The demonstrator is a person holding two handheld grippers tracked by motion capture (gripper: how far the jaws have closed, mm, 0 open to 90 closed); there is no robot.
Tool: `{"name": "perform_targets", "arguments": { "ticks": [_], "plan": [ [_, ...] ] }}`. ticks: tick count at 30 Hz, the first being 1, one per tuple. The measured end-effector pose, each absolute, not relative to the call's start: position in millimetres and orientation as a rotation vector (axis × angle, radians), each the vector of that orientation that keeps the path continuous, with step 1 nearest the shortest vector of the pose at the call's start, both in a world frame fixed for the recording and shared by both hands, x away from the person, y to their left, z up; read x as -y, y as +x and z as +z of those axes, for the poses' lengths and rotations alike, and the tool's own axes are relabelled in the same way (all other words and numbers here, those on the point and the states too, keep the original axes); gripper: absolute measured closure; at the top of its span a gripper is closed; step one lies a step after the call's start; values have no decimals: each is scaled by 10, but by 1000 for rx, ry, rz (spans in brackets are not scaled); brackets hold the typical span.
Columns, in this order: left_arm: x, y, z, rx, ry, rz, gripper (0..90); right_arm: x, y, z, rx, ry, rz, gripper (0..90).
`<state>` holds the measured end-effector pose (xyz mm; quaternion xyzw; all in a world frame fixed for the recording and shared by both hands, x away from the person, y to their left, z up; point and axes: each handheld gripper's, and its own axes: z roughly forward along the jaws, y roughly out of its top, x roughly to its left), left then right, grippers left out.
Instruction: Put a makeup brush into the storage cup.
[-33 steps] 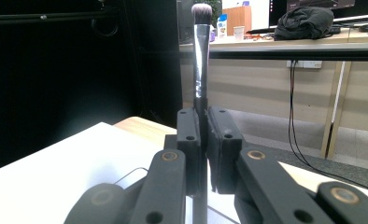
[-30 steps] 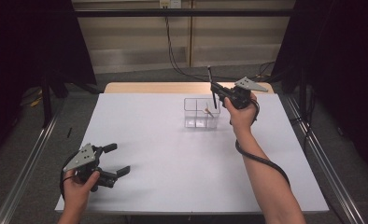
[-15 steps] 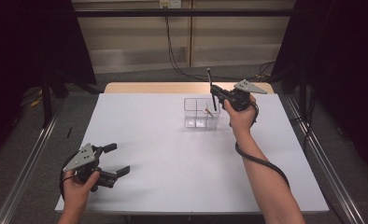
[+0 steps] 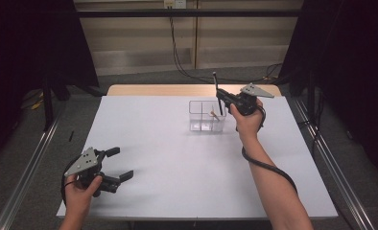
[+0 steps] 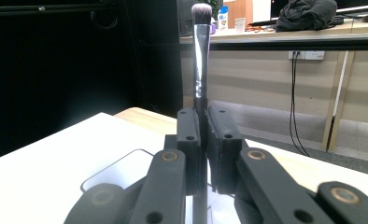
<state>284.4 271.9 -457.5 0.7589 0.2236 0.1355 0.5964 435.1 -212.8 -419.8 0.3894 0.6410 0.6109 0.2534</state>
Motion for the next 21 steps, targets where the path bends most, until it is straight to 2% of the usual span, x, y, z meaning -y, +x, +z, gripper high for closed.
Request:
{"name": "perform_targets", "arguments": {
  "ticks": [21],
  "plan": [
    [-2713,2845,-4577,-519,1763,316,3,2189,4300,-4252,-1749,1068,1653,847]
  ]
}}
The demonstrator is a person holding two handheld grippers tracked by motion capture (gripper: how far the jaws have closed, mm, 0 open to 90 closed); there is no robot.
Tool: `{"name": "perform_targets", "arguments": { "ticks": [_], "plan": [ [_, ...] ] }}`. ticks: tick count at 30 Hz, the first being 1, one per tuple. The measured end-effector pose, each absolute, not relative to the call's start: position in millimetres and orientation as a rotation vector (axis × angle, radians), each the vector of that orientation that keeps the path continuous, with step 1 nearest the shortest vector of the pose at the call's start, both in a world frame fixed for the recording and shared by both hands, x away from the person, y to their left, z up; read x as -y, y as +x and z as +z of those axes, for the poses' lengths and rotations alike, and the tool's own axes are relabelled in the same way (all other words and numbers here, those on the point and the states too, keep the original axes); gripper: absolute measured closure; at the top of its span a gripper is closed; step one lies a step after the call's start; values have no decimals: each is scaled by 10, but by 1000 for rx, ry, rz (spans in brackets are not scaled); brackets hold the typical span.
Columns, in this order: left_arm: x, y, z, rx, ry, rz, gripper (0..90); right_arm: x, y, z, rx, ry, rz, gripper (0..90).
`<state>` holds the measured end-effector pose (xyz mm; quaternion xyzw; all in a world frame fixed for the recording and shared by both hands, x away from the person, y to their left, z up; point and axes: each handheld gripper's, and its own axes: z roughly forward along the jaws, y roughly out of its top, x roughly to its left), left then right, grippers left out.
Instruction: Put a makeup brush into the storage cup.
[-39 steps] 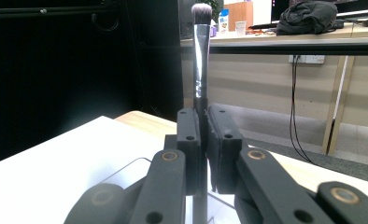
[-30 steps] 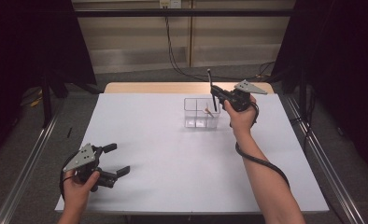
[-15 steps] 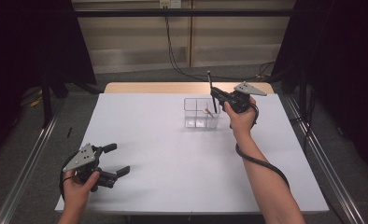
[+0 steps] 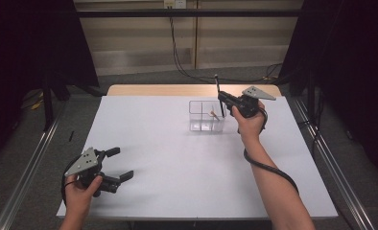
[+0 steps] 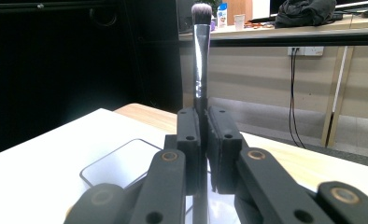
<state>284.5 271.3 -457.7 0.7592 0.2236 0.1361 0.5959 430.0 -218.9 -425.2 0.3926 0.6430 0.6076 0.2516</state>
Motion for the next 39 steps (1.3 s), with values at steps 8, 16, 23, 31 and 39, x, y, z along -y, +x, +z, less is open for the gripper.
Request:
{"name": "perform_targets", "arguments": {
  "ticks": [8,16,23,31,39],
  "plan": [
    [-2706,2844,-4578,-523,1764,313,4,2232,4263,-4254,-1740,1070,1661,846],
    [-2706,2843,-4577,-521,1766,314,4,2241,4233,-4272,-1748,1064,1662,846],
    [-2709,2841,-4574,-522,1763,315,4,2252,4215,-4285,-1748,1062,1656,846],
    [-2701,2837,-4572,-524,1766,312,4,2275,4183,-4307,-1750,1063,1657,846],
    [-2703,2842,-4572,-518,1773,319,4,2272,4170,-4332,-1760,1064,1652,846]
  ]
}}
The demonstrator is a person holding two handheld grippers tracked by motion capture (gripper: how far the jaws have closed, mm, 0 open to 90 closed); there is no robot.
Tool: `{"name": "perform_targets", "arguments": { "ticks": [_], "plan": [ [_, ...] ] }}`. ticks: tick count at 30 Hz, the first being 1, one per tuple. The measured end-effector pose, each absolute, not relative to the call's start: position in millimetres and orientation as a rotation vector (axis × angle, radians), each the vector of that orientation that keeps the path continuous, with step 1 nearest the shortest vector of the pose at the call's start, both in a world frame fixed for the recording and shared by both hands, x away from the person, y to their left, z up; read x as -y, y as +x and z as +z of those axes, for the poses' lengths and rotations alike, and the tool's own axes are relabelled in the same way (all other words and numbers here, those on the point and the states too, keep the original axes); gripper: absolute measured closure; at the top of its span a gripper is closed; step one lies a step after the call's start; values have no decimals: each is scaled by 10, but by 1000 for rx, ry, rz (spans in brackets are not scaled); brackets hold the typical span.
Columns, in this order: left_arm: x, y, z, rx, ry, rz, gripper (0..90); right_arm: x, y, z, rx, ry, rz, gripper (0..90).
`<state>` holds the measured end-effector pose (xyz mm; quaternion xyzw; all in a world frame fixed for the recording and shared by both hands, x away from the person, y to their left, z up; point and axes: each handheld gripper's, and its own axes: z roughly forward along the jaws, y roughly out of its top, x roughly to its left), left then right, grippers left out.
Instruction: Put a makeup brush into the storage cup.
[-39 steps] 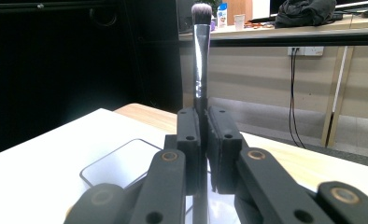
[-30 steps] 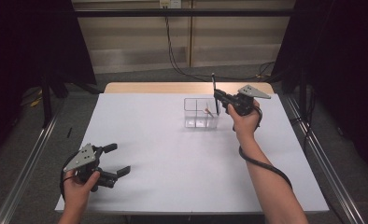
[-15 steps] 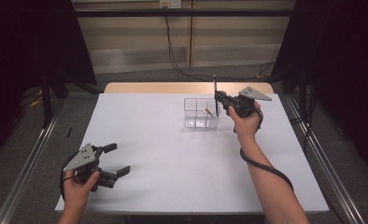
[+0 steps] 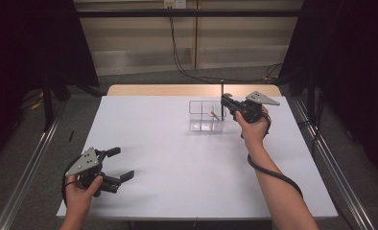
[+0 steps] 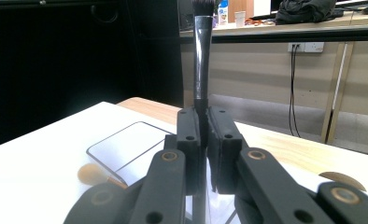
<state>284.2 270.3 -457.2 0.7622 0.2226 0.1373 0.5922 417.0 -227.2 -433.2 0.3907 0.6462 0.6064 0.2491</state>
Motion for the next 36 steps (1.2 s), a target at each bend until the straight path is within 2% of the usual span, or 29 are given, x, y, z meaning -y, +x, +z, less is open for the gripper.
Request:
{"name": "perform_targets", "arguments": {
  "ticks": [36],
  "plan": [
    [-2699,2836,-4566,-522,1774,316,4,2288,4091,-4425,-1794,1076,1631,846]
  ]
}}
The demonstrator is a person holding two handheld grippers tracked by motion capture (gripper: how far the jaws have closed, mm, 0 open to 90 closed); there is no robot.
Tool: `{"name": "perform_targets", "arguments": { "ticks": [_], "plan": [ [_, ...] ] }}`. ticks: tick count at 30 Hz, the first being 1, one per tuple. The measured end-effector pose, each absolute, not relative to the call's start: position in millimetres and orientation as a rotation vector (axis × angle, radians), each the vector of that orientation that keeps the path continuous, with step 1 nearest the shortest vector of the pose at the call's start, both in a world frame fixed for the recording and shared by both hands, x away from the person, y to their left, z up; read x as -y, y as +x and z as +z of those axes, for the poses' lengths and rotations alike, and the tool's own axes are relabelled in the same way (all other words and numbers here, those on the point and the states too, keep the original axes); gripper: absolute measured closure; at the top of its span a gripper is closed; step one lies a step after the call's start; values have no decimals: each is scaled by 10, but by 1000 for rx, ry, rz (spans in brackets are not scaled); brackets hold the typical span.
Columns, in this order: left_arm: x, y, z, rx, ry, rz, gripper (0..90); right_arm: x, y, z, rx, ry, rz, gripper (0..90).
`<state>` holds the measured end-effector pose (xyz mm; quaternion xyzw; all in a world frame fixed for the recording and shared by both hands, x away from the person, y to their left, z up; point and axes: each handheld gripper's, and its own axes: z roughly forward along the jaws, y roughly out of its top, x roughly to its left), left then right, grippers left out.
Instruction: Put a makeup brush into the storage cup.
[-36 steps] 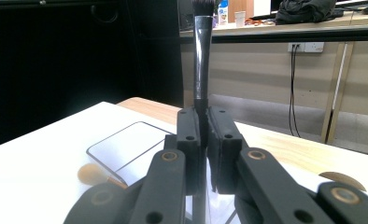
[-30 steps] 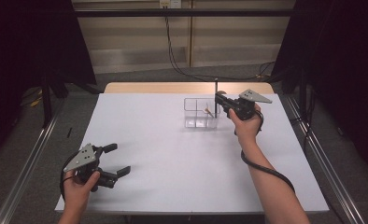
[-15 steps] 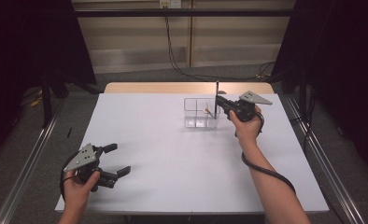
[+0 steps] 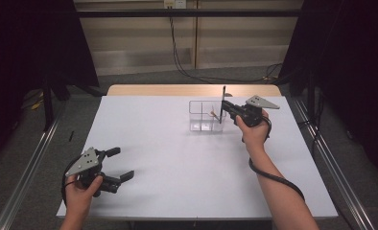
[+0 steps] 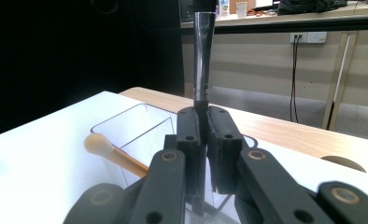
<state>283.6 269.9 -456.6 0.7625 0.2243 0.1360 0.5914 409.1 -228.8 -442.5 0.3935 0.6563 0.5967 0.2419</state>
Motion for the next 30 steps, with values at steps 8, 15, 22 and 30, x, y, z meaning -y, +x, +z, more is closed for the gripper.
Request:
{"name": "perform_targets", "arguments": {
  "ticks": [8,15,22,30],
  "plan": [
    [-2702,2836,-4567,-524,1773,317,3,2287,4059,-4438,-1806,1064,1657,752],
    [-2698,2837,-4564,-520,1777,318,4,2279,4034,-4437,-1827,1059,1686,484],
    [-2694,2838,-4566,-518,1779,319,3,2290,3999,-4420,-1834,1052,1718,319],
    [-2689,2837,-4566,-519,1776,318,4,2318,3956,-4429,-1872,1035,1710,237]
  ]
}}
